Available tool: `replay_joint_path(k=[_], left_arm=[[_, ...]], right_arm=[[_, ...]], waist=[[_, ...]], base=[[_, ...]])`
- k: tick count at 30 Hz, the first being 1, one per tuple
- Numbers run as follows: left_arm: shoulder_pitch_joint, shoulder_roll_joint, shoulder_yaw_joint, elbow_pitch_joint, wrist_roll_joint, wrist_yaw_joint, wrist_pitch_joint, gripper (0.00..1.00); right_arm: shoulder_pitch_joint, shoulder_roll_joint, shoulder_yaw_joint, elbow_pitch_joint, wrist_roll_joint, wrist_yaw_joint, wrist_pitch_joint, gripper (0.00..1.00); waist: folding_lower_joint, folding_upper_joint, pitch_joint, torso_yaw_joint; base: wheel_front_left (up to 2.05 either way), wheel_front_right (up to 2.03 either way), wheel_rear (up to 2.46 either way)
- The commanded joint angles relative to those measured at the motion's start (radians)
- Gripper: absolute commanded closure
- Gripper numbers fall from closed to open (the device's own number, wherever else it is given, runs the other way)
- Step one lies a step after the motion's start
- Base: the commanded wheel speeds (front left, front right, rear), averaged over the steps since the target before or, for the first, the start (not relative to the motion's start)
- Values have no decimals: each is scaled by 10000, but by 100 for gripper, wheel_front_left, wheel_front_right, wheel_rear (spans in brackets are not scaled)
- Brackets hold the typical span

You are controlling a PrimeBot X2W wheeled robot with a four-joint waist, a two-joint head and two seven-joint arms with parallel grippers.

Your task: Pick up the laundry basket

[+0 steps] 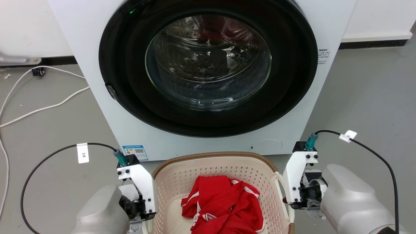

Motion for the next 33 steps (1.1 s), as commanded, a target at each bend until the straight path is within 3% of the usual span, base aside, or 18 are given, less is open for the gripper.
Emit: replay_joint_path(k=[1, 33], left_arm=[[-7, -269, -23, -148, -103, -145, -67, 100], [-226, -230, -348, 205, -756, -144, -572, 100]], right_arm=[[48, 305, -34, -89, 37, 133, -38, 100], [30, 315, -292, -33, 32, 133, 202, 100]], waist=[[0, 0, 13, 3], [0, 0, 136, -57]], base=[[0, 0, 0], [0, 0, 0]])
